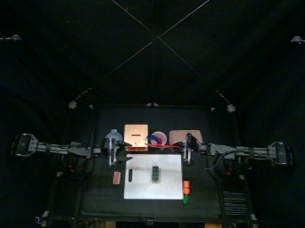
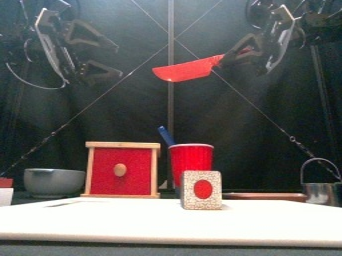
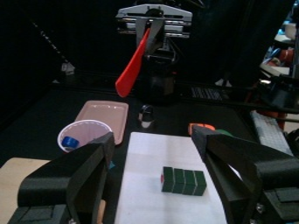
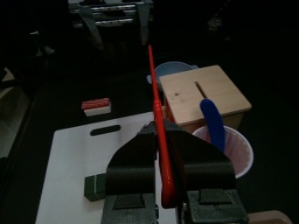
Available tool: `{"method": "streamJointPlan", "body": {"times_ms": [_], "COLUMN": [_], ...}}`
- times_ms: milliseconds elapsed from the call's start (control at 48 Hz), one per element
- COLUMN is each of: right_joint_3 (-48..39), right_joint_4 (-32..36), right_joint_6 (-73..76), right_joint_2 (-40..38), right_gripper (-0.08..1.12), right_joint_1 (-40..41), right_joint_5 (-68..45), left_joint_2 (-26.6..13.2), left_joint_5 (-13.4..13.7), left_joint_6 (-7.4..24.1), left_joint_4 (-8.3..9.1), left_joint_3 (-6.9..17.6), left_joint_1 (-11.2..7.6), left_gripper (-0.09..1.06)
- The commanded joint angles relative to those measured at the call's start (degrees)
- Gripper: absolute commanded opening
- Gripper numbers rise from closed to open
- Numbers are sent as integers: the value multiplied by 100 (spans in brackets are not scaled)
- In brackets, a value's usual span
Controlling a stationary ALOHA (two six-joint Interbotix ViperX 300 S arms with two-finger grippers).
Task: Cut the sushi into 4 pieces with the knife
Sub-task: Grasp knife edge with left hand
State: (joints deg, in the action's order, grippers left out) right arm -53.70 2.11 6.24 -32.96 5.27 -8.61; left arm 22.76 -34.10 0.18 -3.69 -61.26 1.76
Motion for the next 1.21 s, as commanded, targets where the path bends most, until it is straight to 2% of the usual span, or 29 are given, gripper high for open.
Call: {"method": "streamJointPlan", "body": {"times_ms": [21,125,250,438,562,771,1021,1125,1208], "right_joint_3": [114,141,141,132,132,149,149,185,281], "right_joint_4": [97,158,158,141,158,167,62,-79,-202], "right_joint_6": [-18,0,0,9,0,0,18,26,18], "right_joint_2": [114,193,220,255,255,255,325,492,694], "right_gripper": [12,12,12,12,12,12,11,11,11], "right_joint_1": [-62,-97,-114,-158,-158,-149,-167,-220,-290], "right_joint_5": [-79,-70,-79,-70,-70,-70,0,176,413], "left_joint_2": [-466,-879,-1222,-1433,-1441,-1494,-1547,-1547,-1547], "left_joint_5": [-290,-633,-861,-861,-861,-861,-800,-738,-562], "left_joint_6": [18,18,18,18,9,9,9,9,0], "left_joint_4": [202,404,431,457,457,448,457,545,668], "left_joint_3": [360,519,729,940,1002,976,914,853,809], "left_joint_1": [-9,-9,18,62,158,202,220,193,176], "left_gripper": [100,100,100,96,86,63,43,34,29]}}
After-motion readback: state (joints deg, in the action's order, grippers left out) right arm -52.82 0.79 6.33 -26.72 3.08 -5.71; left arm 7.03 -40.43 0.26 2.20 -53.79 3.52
